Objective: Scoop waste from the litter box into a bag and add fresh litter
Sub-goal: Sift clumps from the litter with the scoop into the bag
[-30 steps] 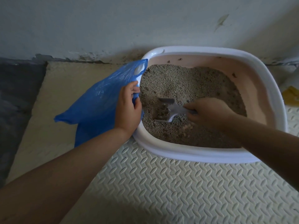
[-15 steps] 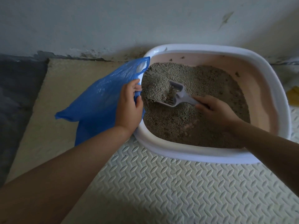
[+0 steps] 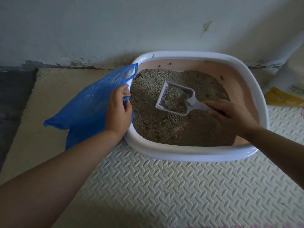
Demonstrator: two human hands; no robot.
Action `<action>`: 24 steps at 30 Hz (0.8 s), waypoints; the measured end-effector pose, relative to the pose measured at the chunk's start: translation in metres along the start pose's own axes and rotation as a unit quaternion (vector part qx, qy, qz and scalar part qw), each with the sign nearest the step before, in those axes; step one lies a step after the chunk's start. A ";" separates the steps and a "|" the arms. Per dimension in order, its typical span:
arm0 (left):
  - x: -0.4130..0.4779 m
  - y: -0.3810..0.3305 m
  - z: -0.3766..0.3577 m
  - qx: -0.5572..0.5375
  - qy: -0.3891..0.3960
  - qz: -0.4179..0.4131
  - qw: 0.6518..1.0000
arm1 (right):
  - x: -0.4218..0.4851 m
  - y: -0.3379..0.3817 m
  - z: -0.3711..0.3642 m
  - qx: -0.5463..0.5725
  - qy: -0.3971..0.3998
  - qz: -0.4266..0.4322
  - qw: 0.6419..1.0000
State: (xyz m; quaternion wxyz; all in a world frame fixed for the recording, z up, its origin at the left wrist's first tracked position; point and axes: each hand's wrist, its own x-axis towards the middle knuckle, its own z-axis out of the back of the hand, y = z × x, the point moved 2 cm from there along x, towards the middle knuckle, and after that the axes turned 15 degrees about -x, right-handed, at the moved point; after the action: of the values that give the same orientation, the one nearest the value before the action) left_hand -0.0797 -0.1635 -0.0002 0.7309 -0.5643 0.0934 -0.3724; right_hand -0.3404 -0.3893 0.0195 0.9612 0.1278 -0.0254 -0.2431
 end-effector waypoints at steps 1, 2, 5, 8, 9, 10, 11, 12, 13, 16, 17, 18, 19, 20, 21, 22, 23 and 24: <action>0.000 0.000 0.000 0.003 0.000 0.001 1.000 | -0.001 -0.001 0.002 0.000 -0.005 -0.008 1.000; 0.000 0.000 0.000 0.005 0.001 0.001 1.000 | -0.002 -0.003 0.004 0.010 -0.012 -0.021 1.000; 0.000 0.000 0.000 0.011 0.001 -0.003 1.000 | -0.005 -0.002 0.008 0.002 -0.011 -0.014 1.000; 0.001 -0.001 0.000 0.012 0.002 -0.005 1.000 | -0.006 0.002 0.009 0.013 -0.013 -0.018 1.000; 0.001 0.000 0.000 0.011 0.001 -0.005 1.000 | -0.006 0.002 0.010 0.016 -0.012 -0.020 1.000; 0.001 0.000 0.000 0.013 0.001 -0.005 1.000 | -0.006 0.002 0.010 0.013 -0.008 -0.016 1.000; 0.001 0.000 0.000 0.014 0.002 -0.007 1.000 | -0.005 0.002 0.010 0.008 -0.005 -0.012 1.000; 0.001 -0.001 0.000 0.015 0.003 -0.008 1.000 | -0.005 0.002 0.011 0.010 -0.005 -0.013 1.000; 0.001 -0.001 0.000 0.014 0.003 -0.009 1.000 | -0.004 0.002 0.012 0.013 -0.008 -0.018 1.000; 0.000 -0.001 0.000 0.012 0.002 -0.011 1.000 | -0.003 0.001 0.014 0.003 -0.012 -0.018 1.000; 0.000 -0.002 0.001 0.012 0.002 -0.010 1.000 | -0.003 0.001 0.014 0.006 -0.014 -0.022 1.000; 0.000 -0.002 0.001 0.013 0.003 -0.009 1.000 | -0.002 0.002 0.014 0.016 -0.018 -0.030 0.999; 0.000 -0.001 0.001 0.013 0.003 -0.007 1.000 | -0.002 0.003 0.014 0.026 -0.020 -0.035 0.999; 0.000 -0.001 0.001 0.012 0.003 -0.007 1.000 | -0.002 0.005 0.014 0.032 -0.021 -0.031 0.999; 0.000 -0.001 0.000 0.012 0.003 -0.007 1.000 | -0.002 0.006 0.013 0.032 -0.020 -0.023 0.999; 0.000 -0.001 0.000 0.012 0.003 -0.006 1.000 | -0.001 0.007 0.013 0.034 -0.020 -0.020 0.999; 0.000 -0.001 0.000 0.012 0.003 -0.006 1.000 | 0.000 0.008 0.012 0.037 -0.019 -0.028 0.999; 0.000 -0.001 0.000 0.012 0.001 -0.007 1.000 | 0.003 0.008 0.011 0.038 -0.016 -0.041 0.998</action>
State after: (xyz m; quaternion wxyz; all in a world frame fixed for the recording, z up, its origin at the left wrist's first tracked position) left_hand -0.0800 -0.1635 0.0011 0.7345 -0.5562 0.0853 -0.3792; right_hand -0.3356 -0.3860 0.0323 0.9445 0.1614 -0.0444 -0.2828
